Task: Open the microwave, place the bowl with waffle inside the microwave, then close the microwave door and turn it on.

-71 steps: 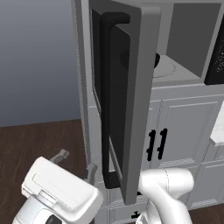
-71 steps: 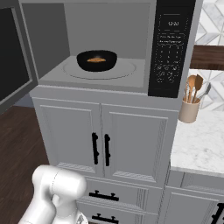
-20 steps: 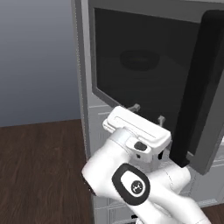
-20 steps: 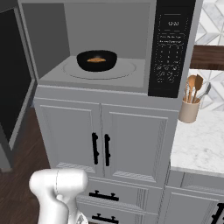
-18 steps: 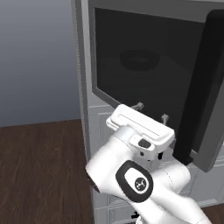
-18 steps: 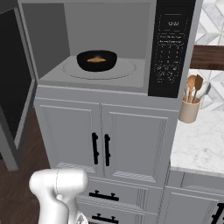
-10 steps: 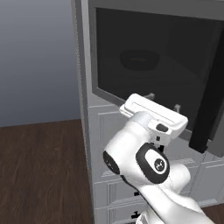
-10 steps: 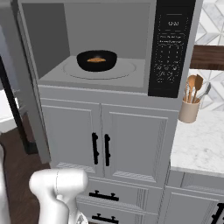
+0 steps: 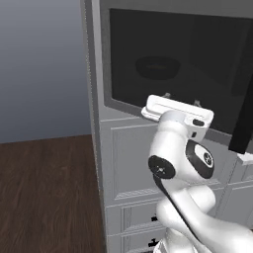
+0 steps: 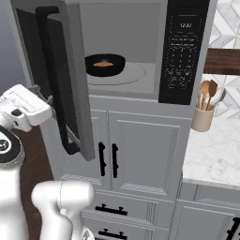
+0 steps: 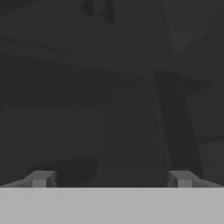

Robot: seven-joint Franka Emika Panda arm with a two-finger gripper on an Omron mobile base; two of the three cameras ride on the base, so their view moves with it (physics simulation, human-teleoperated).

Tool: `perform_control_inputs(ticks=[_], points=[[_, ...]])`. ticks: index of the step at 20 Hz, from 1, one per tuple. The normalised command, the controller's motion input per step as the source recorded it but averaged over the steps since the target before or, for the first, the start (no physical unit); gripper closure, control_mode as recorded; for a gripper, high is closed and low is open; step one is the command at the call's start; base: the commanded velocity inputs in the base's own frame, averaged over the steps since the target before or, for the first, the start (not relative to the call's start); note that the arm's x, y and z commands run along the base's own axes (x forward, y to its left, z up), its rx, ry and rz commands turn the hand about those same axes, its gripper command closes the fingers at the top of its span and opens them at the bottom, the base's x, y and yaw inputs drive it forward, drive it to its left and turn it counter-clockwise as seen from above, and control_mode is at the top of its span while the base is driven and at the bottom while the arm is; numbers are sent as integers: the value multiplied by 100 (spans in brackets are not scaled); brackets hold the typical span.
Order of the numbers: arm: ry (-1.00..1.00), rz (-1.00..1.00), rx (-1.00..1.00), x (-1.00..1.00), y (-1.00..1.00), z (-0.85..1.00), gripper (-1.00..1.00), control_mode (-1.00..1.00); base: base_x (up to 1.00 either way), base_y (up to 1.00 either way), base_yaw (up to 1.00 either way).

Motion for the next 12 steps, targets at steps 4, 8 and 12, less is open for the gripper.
perform_control_inputs(ticks=[4, 8, 12], points=[[0, 36, 1, 65, -19, 0, -100, -100, 0, 0, 0], [0, 30, 2, 61, -31, 0, -100, -100, 0, 0, 0], [4, 18, 4, 61, -33, 0, -100, -100, 0, 0, 0]])
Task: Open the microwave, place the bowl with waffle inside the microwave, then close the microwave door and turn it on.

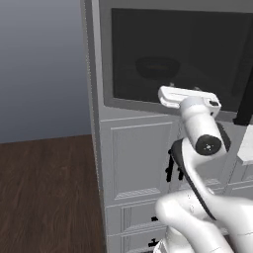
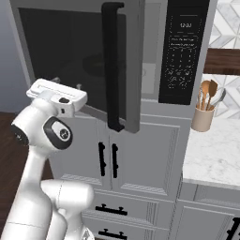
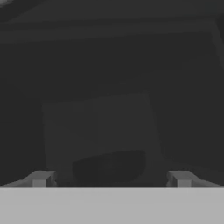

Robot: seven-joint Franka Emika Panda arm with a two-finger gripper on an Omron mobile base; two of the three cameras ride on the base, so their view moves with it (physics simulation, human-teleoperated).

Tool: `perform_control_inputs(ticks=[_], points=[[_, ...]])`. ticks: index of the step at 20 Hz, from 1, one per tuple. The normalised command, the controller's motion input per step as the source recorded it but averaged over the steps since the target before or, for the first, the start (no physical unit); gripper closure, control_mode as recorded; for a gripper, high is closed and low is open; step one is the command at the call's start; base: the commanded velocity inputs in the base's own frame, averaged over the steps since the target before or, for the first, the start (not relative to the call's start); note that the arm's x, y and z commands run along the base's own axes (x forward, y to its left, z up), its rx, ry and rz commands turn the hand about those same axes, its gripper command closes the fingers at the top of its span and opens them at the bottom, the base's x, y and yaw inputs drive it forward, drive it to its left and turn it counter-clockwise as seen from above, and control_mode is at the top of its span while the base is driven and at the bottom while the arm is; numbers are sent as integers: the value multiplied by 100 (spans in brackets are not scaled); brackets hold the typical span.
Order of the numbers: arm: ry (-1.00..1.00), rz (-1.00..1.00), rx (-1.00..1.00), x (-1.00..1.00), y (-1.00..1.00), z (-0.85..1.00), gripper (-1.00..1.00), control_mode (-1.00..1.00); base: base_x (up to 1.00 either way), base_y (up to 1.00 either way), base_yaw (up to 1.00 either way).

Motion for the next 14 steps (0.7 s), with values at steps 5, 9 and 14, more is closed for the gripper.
perform_control_inputs(ticks=[5, 9, 14], points=[[9, 9, 5, 58, -29, 2, -100, -100, 0, 0, 0], [13, 3, 4, 44, -27, 7, -100, -100, 0, 0, 0], [13, 0, 4, 36, -23, 8, -100, -100, 0, 0, 0]])
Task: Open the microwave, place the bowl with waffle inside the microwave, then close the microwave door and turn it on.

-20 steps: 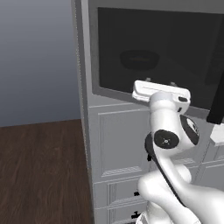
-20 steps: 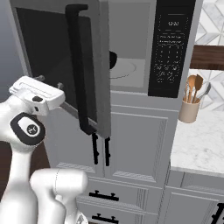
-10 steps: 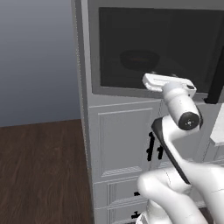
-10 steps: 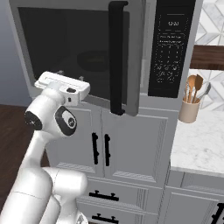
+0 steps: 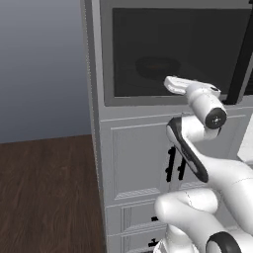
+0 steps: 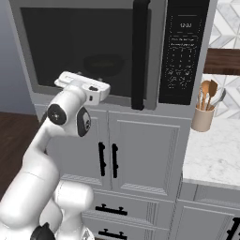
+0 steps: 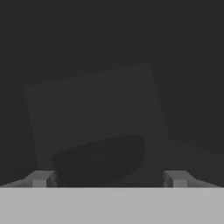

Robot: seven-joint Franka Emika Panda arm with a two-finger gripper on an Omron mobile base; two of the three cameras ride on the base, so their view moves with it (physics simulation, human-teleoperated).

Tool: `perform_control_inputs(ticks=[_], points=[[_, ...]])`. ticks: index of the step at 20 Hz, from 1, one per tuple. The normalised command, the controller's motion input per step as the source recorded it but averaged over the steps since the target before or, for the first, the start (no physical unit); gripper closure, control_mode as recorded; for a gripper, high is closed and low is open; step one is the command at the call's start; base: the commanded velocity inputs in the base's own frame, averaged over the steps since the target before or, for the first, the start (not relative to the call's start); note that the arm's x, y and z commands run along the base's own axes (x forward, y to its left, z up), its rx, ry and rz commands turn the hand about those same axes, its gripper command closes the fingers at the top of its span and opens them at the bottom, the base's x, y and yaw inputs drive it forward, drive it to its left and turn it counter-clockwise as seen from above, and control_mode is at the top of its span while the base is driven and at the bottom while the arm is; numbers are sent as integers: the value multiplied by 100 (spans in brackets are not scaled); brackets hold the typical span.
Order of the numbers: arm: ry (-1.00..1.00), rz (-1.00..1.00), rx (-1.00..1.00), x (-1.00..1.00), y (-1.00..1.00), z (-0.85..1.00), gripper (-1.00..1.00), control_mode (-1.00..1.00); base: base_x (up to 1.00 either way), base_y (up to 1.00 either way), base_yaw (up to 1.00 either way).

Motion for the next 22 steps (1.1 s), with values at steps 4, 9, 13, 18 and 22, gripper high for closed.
perform_control_inputs(ticks=[4, 9, 13, 18, 22], points=[[11, 0, 1, 28, -19, 4, -100, -100, 0, 0, 0], [9, 0, 0, 30, -15, 1, -100, -100, 0, 0, 0], [3, 0, 0, 18, -15, 0, -100, -100, 0, 0, 0], [0, 0, 0, -55, -41, 6, -100, -100, 0, 0, 0], [0, 0, 0, -94, -80, 12, -100, -100, 0, 0, 0]])
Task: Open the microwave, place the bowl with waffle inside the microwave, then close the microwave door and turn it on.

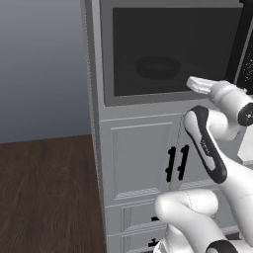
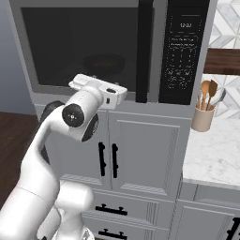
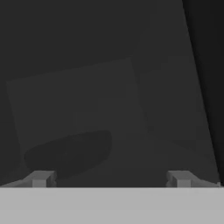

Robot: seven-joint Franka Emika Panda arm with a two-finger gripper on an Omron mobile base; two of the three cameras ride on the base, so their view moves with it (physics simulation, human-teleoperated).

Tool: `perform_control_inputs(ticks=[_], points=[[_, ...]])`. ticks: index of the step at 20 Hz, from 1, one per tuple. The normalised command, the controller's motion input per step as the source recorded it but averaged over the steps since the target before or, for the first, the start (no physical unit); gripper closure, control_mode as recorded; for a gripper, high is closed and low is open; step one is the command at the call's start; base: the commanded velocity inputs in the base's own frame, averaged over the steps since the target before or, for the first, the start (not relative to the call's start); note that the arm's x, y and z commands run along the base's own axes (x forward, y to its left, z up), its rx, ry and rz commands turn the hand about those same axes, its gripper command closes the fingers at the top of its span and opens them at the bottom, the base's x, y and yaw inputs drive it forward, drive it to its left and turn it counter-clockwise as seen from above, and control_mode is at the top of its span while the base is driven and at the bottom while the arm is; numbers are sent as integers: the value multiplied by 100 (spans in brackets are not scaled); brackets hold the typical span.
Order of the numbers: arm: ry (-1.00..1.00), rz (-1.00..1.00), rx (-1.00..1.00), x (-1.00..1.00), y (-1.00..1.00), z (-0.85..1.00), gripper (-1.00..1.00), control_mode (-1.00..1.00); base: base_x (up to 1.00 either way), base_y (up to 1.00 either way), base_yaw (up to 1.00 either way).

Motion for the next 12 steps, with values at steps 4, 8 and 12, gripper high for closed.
perform_control_inputs(ticks=[4, 8, 12], points=[[0, 0, 0, -34, -97, 8, -100, -100, 0, 0, 0], [2, 0, 0, -6, -100, 2, -100, -100, 0, 0, 0], [2, 0, 0, 0, -100, 0, -100, -100, 0, 0, 0]])
